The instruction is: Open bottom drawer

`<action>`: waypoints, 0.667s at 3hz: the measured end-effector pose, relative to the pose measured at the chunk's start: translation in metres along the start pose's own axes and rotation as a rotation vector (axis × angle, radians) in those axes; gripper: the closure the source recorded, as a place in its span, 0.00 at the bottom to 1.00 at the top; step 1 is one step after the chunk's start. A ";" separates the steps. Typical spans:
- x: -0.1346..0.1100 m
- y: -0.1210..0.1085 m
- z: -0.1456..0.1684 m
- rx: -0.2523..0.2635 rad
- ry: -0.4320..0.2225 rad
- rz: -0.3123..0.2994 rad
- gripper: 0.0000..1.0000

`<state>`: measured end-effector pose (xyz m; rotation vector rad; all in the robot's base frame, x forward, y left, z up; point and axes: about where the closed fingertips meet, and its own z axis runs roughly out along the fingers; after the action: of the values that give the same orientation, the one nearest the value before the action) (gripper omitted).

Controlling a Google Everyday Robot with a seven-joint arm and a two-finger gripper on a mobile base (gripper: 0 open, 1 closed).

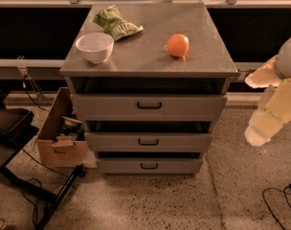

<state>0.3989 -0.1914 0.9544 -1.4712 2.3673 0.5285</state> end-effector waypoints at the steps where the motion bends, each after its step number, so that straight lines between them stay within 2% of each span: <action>1: 0.000 0.000 0.000 0.000 0.000 0.000 0.00; 2: -0.004 0.003 0.017 0.046 0.027 -0.028 0.00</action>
Offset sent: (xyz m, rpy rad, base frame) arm -0.0066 0.0298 -0.0349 -0.1344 -0.0794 0.0324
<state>0.3994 -0.1791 0.9415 -1.4983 2.3596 0.4468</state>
